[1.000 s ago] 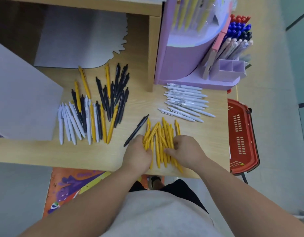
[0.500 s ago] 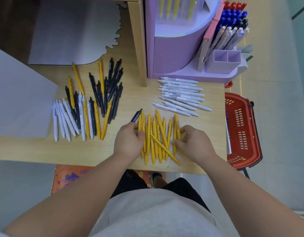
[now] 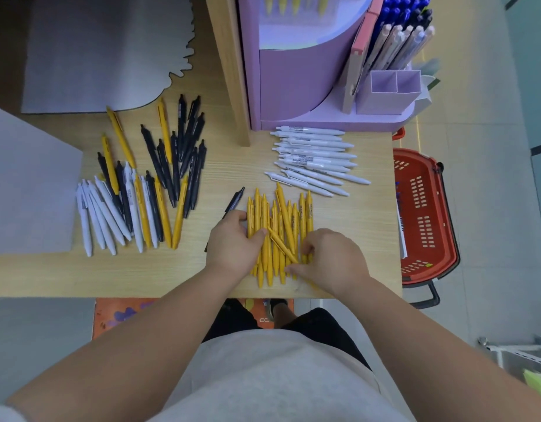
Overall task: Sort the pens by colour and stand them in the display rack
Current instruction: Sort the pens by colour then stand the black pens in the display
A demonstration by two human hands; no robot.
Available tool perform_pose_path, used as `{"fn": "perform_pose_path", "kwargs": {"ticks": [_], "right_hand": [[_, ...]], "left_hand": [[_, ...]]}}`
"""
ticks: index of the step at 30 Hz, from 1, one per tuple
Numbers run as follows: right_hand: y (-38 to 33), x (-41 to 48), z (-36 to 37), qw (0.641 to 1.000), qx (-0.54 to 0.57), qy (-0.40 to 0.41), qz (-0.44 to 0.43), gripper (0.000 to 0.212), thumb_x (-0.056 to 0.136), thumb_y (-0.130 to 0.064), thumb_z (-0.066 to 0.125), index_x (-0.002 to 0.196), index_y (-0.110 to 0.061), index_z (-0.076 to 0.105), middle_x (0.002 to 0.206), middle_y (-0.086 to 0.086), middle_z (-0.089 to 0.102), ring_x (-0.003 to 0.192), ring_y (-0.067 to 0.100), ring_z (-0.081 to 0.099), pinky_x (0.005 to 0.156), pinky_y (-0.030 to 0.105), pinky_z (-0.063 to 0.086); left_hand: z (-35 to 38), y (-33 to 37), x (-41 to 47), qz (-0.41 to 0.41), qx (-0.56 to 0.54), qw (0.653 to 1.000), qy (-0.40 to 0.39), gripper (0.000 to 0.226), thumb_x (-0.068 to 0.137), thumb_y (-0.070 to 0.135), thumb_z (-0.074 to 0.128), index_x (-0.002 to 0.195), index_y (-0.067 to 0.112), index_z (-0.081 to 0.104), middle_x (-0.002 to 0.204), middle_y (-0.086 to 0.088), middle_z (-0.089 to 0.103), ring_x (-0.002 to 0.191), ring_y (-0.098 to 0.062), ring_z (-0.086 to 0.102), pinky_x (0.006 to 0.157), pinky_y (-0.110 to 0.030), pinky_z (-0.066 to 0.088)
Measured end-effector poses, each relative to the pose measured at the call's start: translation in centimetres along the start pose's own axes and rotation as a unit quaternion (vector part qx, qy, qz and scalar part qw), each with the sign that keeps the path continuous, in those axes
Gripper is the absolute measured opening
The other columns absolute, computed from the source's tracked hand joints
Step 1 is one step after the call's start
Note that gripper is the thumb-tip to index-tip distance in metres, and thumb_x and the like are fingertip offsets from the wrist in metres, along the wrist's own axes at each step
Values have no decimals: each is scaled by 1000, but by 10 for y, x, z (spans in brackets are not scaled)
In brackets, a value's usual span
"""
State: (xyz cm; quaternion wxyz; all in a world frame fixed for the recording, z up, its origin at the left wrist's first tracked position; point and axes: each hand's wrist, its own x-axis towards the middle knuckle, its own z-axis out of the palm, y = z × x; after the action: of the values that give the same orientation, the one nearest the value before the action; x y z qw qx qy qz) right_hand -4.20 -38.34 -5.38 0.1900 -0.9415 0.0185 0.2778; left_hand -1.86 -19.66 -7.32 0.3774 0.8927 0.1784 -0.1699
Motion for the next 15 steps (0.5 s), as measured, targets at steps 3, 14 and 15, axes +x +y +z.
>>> {"fn": "perform_pose_path", "kwargs": {"ticks": [3, 14, 15], "right_hand": [[-3, 0, 2, 999, -18, -12, -25, 22, 75, -44, 72, 80, -24, 63, 86, -4, 59, 79, 18, 58, 67, 32, 50], [-23, 15, -20, 984, 173, 12, 30, 24, 81, -42, 75, 73, -20, 70, 64, -7, 64, 66, 10, 61, 62, 30, 51], [-26, 19, -19, 987, 154, 15, 31, 28, 82, -46, 73, 72, -20, 69, 63, -6, 63, 66, 12, 61, 60, 29, 49]], "left_hand": [[-2, -2, -1, 5, -11, 1000, -7, 40, 85, 33, 72, 120, 17, 61, 82, 1, 63, 81, -16, 62, 70, -29, 49], [-12, -5, -1, -29, -64, 997, -27, 39, 95, 42, 58, 125, 17, 61, 91, 2, 67, 85, -13, 63, 77, -30, 50], [-12, -6, -2, -28, -63, 997, -29, 40, 94, 42, 59, 126, 18, 60, 90, 2, 66, 85, -13, 63, 79, -32, 52]]}}
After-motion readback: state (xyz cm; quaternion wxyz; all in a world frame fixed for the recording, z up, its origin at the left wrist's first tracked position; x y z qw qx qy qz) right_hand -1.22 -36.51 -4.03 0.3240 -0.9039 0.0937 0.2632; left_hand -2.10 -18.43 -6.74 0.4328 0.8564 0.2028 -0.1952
